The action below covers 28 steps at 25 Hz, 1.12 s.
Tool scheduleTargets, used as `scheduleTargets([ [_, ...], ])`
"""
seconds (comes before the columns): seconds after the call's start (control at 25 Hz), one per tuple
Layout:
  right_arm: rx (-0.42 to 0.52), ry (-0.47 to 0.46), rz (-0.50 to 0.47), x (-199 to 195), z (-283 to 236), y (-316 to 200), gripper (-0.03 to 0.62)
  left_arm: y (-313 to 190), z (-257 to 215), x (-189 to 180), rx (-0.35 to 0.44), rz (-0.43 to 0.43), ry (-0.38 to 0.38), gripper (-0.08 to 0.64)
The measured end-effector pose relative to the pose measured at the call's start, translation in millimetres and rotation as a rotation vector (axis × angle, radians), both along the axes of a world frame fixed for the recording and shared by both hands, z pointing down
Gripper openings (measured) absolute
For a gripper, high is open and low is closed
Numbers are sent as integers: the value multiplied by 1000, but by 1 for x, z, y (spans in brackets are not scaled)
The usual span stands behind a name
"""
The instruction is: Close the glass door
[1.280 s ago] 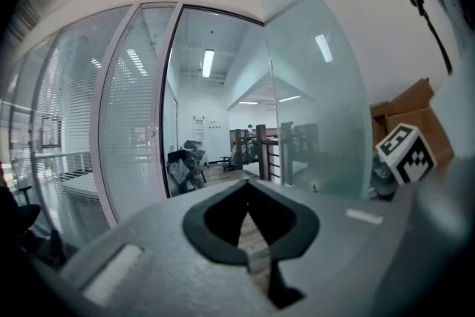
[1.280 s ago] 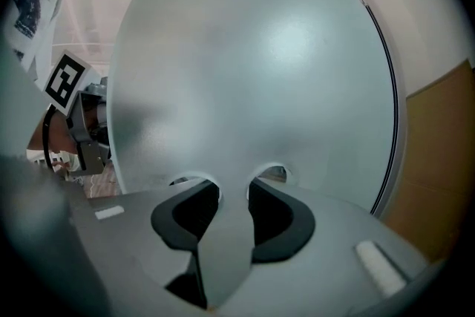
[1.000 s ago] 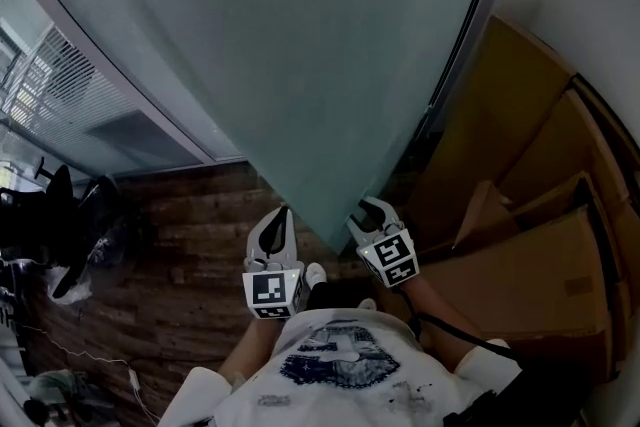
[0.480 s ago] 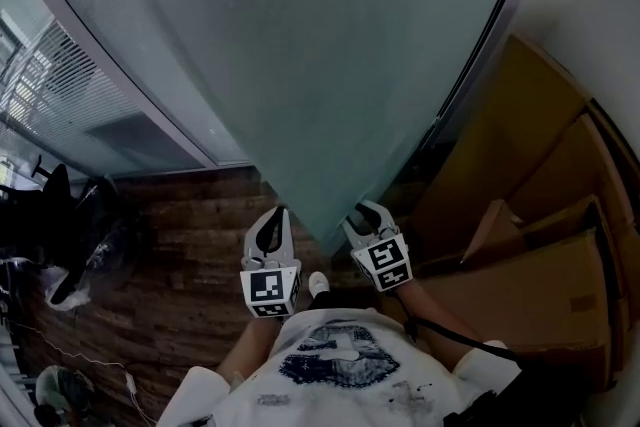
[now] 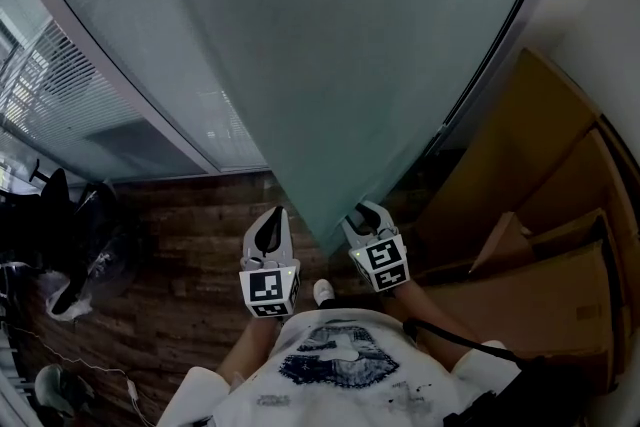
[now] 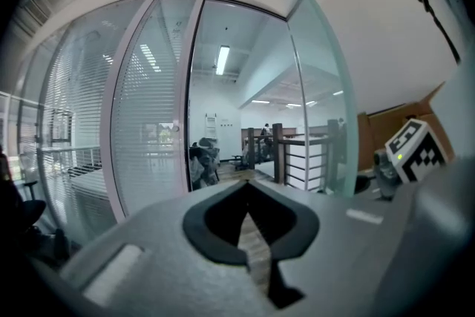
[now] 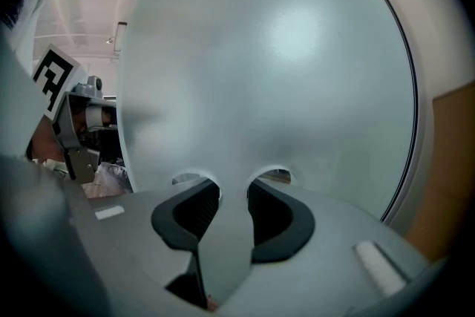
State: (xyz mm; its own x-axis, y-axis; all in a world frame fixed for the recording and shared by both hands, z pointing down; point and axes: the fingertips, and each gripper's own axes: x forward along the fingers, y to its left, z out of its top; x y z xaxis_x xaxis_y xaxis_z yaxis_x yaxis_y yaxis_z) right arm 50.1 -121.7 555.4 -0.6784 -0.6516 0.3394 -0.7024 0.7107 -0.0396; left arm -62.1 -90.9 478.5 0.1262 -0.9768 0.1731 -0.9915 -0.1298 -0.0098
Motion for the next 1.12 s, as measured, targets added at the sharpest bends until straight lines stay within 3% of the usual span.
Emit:
scheduleTargets([
  [0.56, 0, 23, 64, -40, 8, -47, 126, -23, 7, -61, -2, -11, 3, 3],
  [1.12, 9, 27, 52, -78, 7, -90, 127, -42, 16, -99, -24, -72, 15, 3],
])
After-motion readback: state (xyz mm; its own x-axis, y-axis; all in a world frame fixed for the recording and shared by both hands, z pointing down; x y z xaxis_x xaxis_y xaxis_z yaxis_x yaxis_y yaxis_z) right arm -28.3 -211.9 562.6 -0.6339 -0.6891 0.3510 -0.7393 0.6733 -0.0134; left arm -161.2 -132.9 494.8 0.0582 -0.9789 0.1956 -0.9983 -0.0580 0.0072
